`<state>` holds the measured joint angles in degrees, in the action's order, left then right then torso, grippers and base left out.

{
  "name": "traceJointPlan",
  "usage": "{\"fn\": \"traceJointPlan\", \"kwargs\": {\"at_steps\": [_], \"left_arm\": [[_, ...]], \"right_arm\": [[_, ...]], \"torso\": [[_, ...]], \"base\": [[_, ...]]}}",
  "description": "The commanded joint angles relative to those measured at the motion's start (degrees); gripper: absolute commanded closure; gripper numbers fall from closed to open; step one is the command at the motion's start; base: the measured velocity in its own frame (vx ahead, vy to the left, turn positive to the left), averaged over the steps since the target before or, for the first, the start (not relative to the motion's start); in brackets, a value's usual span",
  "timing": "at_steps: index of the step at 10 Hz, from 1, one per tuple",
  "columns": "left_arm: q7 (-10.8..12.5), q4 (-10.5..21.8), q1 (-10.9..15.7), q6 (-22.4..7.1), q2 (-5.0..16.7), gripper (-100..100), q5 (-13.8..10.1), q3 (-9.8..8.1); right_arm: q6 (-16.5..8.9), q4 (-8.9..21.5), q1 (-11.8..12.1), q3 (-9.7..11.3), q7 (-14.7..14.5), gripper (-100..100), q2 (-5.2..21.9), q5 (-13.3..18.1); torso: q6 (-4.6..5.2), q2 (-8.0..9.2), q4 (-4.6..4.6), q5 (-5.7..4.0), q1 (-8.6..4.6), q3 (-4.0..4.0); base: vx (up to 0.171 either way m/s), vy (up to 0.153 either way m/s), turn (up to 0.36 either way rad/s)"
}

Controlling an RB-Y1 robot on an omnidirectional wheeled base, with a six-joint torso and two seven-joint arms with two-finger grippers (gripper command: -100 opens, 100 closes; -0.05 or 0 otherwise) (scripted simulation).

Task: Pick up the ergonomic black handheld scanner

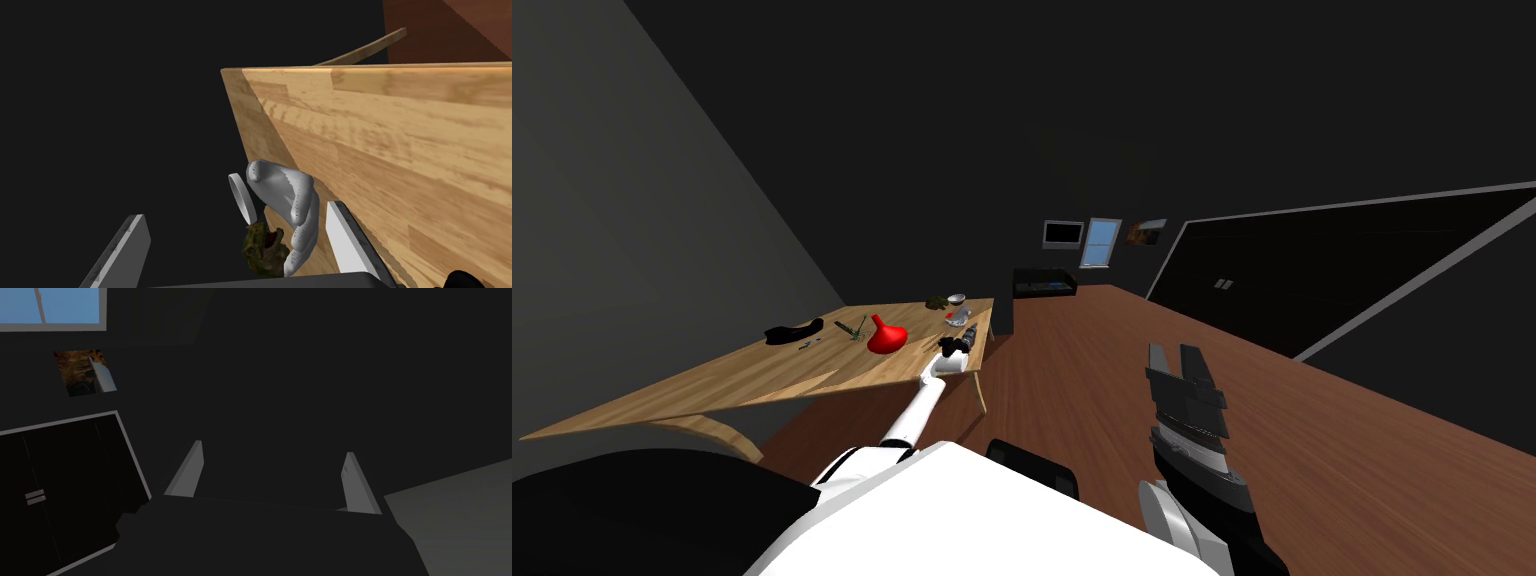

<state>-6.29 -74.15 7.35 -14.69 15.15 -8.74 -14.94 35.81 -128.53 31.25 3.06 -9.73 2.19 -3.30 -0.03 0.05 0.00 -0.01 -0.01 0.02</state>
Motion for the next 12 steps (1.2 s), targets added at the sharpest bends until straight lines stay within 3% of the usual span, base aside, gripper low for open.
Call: {"fn": "traceJointPlan", "kwargs": {"at_steps": [1,12], "left_arm": [[-0.2,0.1,1.6,-2.9,0.6,-100,-0.2,-0.48],[0.3,1.0,7.5,-20.8,2.7,-100,-1.3,-1.89]], "right_arm": [[0.0,0.0,0.0,0.0,0.0,0,0.0,0.0],[0.0,0.0,0.0,0.0,0.0,0,0.0,0.0]], "torso": [[0.0,0.0,0.0,0.0,0.0,0.0],[-0.01,-0.01,-0.01,0.03,0.1,-0.01]], "base": [[-0.009,-0.011,-0.006],[-0.006,0.013,0.004]]}}
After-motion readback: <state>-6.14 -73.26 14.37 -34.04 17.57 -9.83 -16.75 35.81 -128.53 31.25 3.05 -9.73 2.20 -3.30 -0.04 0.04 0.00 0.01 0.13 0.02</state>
